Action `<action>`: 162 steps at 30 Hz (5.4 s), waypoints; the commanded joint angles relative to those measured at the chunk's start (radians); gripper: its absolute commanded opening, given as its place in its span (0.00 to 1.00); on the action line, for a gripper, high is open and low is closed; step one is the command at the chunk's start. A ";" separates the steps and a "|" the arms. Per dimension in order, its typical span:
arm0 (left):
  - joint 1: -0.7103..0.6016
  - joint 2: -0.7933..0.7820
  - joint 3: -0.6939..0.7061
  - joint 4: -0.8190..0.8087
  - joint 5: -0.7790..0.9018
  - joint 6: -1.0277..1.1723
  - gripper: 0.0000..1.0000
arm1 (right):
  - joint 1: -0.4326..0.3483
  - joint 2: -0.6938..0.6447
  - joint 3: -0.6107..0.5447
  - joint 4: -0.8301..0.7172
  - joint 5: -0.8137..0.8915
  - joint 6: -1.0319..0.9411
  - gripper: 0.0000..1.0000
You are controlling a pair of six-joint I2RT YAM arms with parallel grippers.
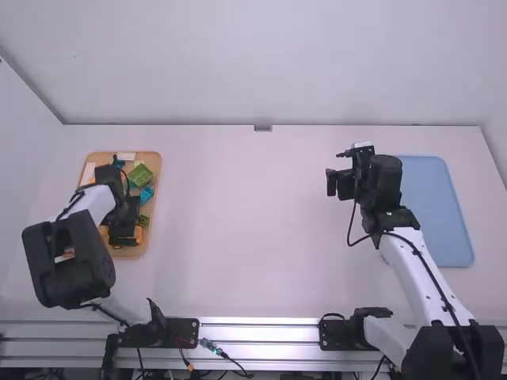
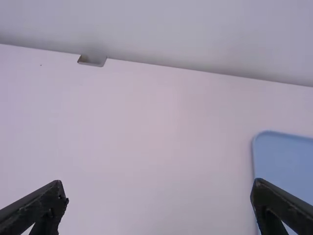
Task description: Assemble lego blocks to make yellow taxi
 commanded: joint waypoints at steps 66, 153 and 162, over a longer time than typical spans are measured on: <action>-0.004 0.003 0.228 -0.233 -0.027 0.164 0.02 | 0.003 0.004 0.019 0.003 -0.003 0.009 0.99; -0.969 0.097 -0.009 0.172 0.253 2.142 0.99 | 0.003 0.004 0.019 -0.016 0.005 0.006 0.99; -0.943 0.066 0.222 -0.153 0.181 2.157 0.99 | 0.003 0.004 0.019 -0.016 0.004 0.006 0.99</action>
